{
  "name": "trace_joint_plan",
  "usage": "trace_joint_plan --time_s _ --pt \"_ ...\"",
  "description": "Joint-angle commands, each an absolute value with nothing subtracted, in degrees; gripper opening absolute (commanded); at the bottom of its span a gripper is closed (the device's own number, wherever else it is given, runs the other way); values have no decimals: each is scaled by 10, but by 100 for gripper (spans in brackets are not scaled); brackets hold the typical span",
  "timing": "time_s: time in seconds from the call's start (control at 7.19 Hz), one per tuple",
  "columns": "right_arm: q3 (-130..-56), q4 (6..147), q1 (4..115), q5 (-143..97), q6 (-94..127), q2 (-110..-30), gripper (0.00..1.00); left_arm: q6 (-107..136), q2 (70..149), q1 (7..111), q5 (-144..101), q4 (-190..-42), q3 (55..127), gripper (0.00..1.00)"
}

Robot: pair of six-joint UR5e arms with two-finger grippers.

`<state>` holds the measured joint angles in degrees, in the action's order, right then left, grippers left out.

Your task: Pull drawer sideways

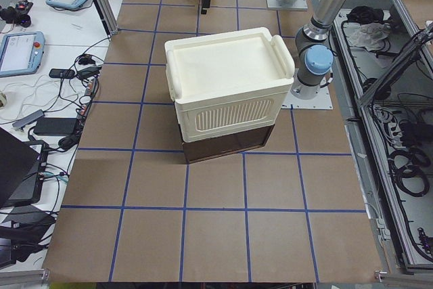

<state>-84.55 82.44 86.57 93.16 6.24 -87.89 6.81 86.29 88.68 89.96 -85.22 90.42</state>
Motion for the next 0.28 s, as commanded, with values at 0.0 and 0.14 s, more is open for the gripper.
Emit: trace_joint_plan --time_s 0.0,0.14 --pt "-846 824 866 932 62 -879 100 66 860 887 903 -852 904 100" --pt "-846 824 866 932 62 -879 100 66 861 887 904 -852 904 100"
